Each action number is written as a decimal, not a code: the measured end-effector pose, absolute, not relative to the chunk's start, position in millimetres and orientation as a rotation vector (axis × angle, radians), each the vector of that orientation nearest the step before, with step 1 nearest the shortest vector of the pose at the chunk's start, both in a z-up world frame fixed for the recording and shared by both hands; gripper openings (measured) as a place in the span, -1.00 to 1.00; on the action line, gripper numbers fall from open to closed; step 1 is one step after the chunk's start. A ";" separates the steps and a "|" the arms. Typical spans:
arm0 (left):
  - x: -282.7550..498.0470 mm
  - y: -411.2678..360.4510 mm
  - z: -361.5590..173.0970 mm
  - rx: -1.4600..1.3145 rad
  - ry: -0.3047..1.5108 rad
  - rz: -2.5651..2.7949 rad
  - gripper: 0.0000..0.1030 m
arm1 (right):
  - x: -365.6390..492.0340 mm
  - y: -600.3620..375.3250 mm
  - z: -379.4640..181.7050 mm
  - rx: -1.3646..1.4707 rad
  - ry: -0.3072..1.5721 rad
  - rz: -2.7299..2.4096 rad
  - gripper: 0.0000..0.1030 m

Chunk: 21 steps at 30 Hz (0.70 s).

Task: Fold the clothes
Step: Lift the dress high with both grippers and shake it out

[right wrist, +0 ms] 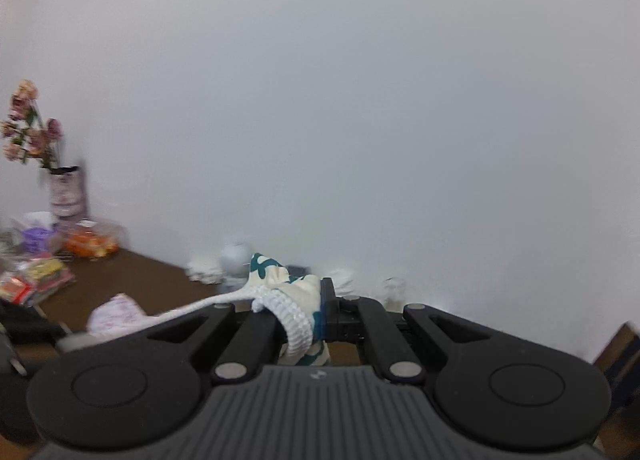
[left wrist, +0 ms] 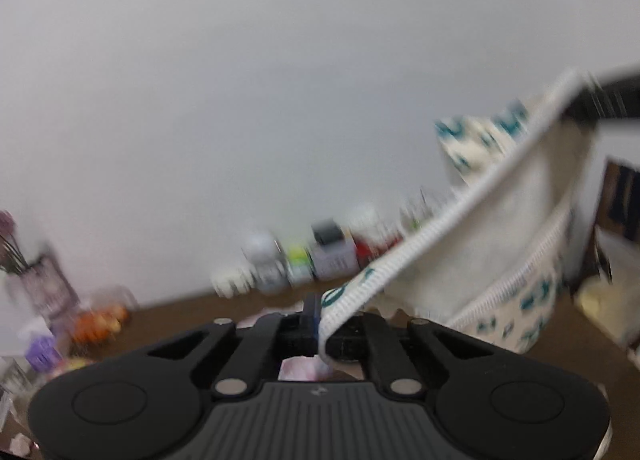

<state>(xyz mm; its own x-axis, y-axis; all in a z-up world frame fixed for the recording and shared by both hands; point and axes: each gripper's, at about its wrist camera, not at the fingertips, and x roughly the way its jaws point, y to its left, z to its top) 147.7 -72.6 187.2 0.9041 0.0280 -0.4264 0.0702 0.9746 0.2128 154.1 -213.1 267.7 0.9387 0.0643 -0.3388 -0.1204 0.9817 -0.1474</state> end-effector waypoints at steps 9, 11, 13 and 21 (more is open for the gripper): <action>82.1 -98.5 384.3 0.251 -0.012 0.125 -0.97 | 93.1 -232.2 395.9 -0.226 0.066 -0.097 -0.99; 64.3 -110.1 407.5 0.289 -0.074 0.173 -0.97 | 78.9 -231.4 417.9 -0.235 0.023 -0.122 -0.99; 55.1 -117.4 416.4 0.314 -0.092 0.196 -0.97 | 74.3 -226.8 428.8 -0.276 0.024 -0.146 -0.99; 57.9 -119.6 410.6 0.295 -0.023 0.174 -0.96 | 73.4 -231.0 435.9 -0.262 0.013 -0.132 -0.99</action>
